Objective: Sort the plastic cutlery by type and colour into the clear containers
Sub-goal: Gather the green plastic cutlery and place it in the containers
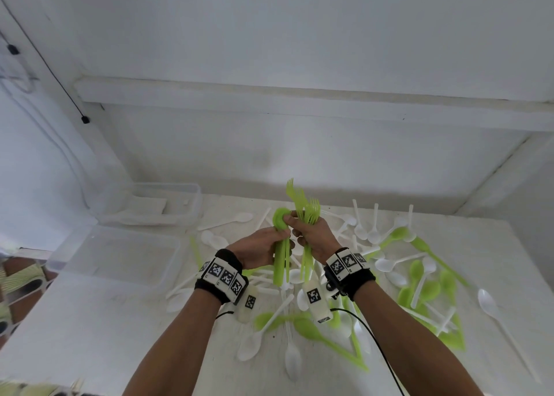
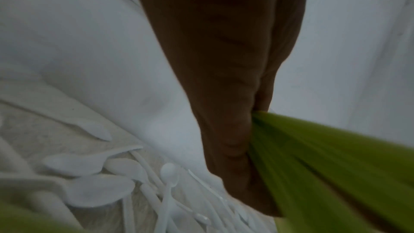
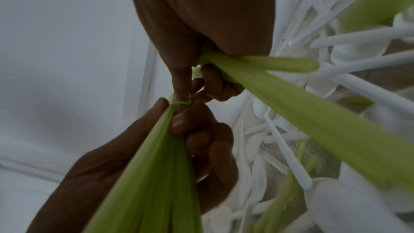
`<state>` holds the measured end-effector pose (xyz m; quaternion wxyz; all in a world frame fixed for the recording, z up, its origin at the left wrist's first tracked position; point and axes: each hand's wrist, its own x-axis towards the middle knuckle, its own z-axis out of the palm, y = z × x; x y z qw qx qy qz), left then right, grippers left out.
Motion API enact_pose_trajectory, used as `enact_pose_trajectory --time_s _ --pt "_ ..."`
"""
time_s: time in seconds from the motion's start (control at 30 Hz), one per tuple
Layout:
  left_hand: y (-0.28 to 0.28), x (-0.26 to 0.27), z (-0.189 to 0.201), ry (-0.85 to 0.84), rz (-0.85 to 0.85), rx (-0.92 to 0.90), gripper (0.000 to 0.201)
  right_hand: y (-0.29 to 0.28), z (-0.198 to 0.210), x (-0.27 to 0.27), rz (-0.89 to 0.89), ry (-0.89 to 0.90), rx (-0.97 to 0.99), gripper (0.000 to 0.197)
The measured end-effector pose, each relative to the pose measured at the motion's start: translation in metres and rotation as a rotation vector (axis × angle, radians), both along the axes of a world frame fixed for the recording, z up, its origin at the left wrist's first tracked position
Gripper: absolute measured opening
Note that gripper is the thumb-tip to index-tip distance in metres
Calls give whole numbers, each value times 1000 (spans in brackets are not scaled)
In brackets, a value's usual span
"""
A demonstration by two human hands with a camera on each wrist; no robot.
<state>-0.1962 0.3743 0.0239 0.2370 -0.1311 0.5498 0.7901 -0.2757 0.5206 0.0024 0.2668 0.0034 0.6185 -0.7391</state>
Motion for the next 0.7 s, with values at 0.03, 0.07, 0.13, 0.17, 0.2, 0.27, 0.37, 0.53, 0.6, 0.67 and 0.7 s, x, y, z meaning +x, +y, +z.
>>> enact_pose_trajectory --time_s 0.03,0.07,0.13,0.17,0.2,0.27,0.37,0.53,0.6,0.67,0.7 --pt "0 1 -1 -8 18 47 20 0 0 1 -3 0 1 14" --pt "-1 1 -2 -14 43 87 20 -1 0 2 -11 8 14 12" --pt "-2 0 -5 -12 97 122 19 -3 0 3 -28 23 67 7" --pt "-3 0 -7 -3 121 129 18 -5 0 4 -30 29 98 7" --pt "-4 0 -9 7 152 131 17 -5 -1 4 -28 35 126 7" --pt "-7 -1 -12 14 239 97 19 -4 -3 5 -24 68 194 6" --pt "-12 -2 -16 -1 418 38 14 -1 -5 10 18 197 284 17" --pt "-13 -7 -16 -8 504 66 17 -6 -1 26 45 345 359 16" --pt "-9 -9 -15 -10 526 27 16 -10 -2 29 19 392 377 9" --pt "-7 -10 -14 -9 554 0 17 -12 -4 31 12 403 361 3" --pt "-6 -11 -15 -13 564 -6 18 -13 -5 32 4 399 348 1"
